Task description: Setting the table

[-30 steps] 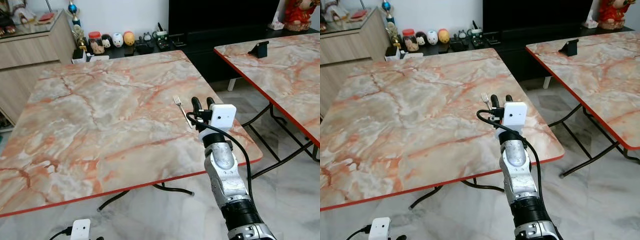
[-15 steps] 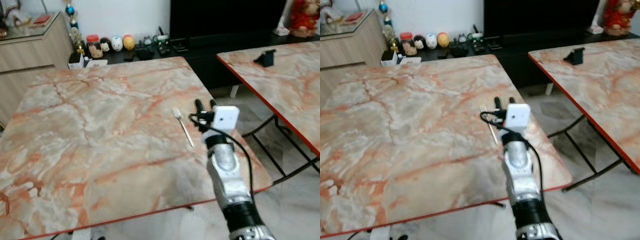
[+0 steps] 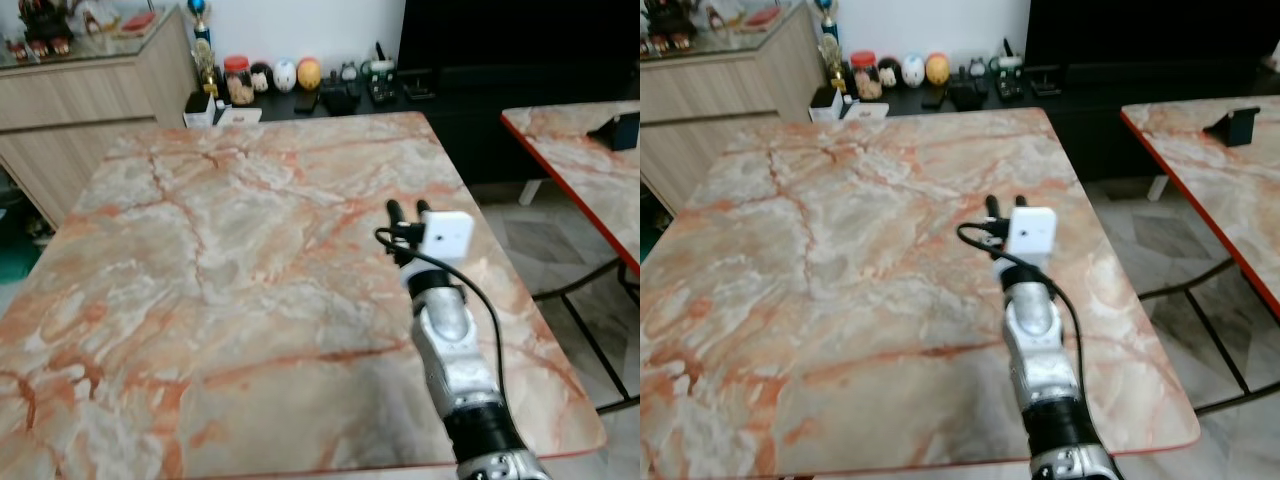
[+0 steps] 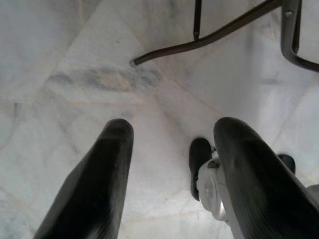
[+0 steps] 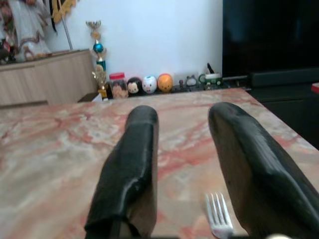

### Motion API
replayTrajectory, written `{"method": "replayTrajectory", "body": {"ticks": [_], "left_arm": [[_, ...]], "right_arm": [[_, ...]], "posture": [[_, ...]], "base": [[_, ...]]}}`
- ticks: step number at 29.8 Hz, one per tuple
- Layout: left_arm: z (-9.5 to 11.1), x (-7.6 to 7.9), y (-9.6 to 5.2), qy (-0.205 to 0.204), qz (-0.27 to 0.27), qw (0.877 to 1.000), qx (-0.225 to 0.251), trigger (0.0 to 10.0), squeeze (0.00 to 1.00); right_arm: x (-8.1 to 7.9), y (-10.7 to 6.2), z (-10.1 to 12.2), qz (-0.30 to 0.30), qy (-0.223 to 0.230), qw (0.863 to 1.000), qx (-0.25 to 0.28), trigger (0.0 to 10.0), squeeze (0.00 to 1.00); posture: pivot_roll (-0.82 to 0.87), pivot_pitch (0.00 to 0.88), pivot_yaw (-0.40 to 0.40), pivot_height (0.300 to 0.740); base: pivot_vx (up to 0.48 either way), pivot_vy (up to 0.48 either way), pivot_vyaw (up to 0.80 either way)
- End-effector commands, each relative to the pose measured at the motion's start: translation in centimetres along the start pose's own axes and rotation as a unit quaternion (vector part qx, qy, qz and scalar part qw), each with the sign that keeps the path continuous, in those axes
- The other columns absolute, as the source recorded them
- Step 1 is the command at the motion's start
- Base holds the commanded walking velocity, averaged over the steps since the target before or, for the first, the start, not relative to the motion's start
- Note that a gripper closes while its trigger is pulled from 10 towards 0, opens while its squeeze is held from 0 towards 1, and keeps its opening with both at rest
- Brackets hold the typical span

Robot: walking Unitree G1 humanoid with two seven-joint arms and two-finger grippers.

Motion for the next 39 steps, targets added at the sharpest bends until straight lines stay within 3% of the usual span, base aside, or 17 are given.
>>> {"method": "replayTrajectory", "body": {"ticks": [1,2,3,4,5,8,10,11,12,13,14,23,31,39], "left_arm": [[-0.9,-0.3,-0.2,-0.001,0.005,1.000,-0.017,10.0,0.00],[-0.9,-0.3,-0.2,-0.001,0.005,1.000,-0.017,10.0,0.00],[-0.9,-0.3,-0.2,-0.001,0.005,1.000,-0.017,10.0,0.00],[-0.9,-0.3,-0.2,-0.001,0.005,1.000,-0.017,10.0,0.00],[-0.9,-0.3,-0.2,-0.001,0.005,1.000,-0.017,10.0,0.00],[-1.0,-0.3,-0.2,-0.001,0.005,1.000,-0.017,10.0,0.00],[-1.0,-0.3,-0.2,-0.001,0.004,1.000,-0.017,10.0,0.00],[-1.0,-0.2,-0.2,-0.001,0.004,1.000,-0.017,10.0,0.00],[-1.0,-0.2,-0.2,-0.001,0.004,1.000,-0.017,10.0,0.00],[-1.0,-0.2,-0.2,-0.001,0.004,1.000,-0.018,10.0,0.00],[-1.0,-0.2,-0.2,-0.002,0.004,1.000,-0.018,10.0,0.00],[-0.9,-0.2,-0.2,-0.003,0.002,1.000,-0.017,10.0,0.00],[-0.9,-0.2,-0.2,-0.004,0.001,1.000,-0.017,10.0,0.00],[-0.8,-0.2,-0.2,-0.005,0.002,1.000,-0.016,10.0,0.00]], "right_arm": [[0.6,-0.1,-1.1,-0.014,-0.009,0.999,-0.031,10.0,0.00],[0.7,-0.1,-1.3,-0.015,-0.005,0.999,-0.036,10.0,0.00],[1.1,-0.1,-1.7,-0.020,-0.012,0.999,-0.049,10.0,0.76],[1.2,-0.1,-1.9,-0.021,-0.017,0.998,-0.054,10.0,0.76],[1.4,-0.1,-2.3,-0.025,-0.025,0.997,-0.067,10.0,1.00],[2.8,-0.4,-4.8,-0.048,-0.042,0.987,-0.145,10.0,1.00],[3.2,-0.4,-5.3,-0.052,-0.037,0.985,-0.162,10.0,1.00],[3.3,-0.4,-5.6,-0.053,-0.026,0.983,-0.172,10.0,0.78],[3.3,-0.3,-5.7,-0.052,-0.021,0.983,-0.174,10.0,0.78],[3.3,-0.2,-5.7,-0.048,-0.015,0.983,-0.175,10.0,0.16],[3.2,0.1,-5.5,-0.043,-0.002,0.983,-0.176,10.0,0.00],[3.1,1.3,-5.9,-0.021,-0.025,0.978,-0.207,10.0,0.00],[3.6,2.0,-6.7,-0.019,-0.015,0.970,-0.243,10.0,0.00],[3.1,2.2,-6.8,-0.014,0.000,0.968,-0.249,10.0,0.00]], "posture": [[-0.07,0.000,0.060,0.740],[-0.07,0.000,0.060,0.740],[-0.07,0.000,0.060,0.740],[-0.07,0.000,0.060,0.740],[-0.07,0.000,0.061,0.740],[-0.07,0.000,0.062,0.740],[-0.07,0.000,0.061,0.740],[-0.07,0.000,0.061,0.740],[-0.07,0.000,0.061,0.740],[-0.07,0.000,0.061,0.740],[-0.07,0.000,0.061,0.740],[-0.07,0.000,0.064,0.740],[-0.06,0.000,0.064,0.740],[-0.06,0.000,0.064,0.740]], "base": [[0.000,0.000,0.00],[0.000,0.000,0.00],[0.000,0.000,0.00],[0.000,0.000,0.00],[0.000,0.000,0.00],[0.000,0.000,0.00],[0.000,0.000,0.00],[0.000,0.000,0.00],[0.000,0.000,0.00],[0.000,0.000,0.00],[0.000,0.000,0.00],[0.000,0.000,0.00],[0.000,0.000,0.00],[0.000,0.000,0.00]]}}
Point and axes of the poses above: a point about 5 cm out from each wrist's last joint towards the gripper, its own y axis pointing out of the wrist towards the gripper, its own z axis along the axis of the wrist's last joint, x = y × z, the point moved 3 cm from there along y, pointing out of the wrist towards the gripper, and after that the axes turned 5 degrees about -y, right-handed, at the moved point
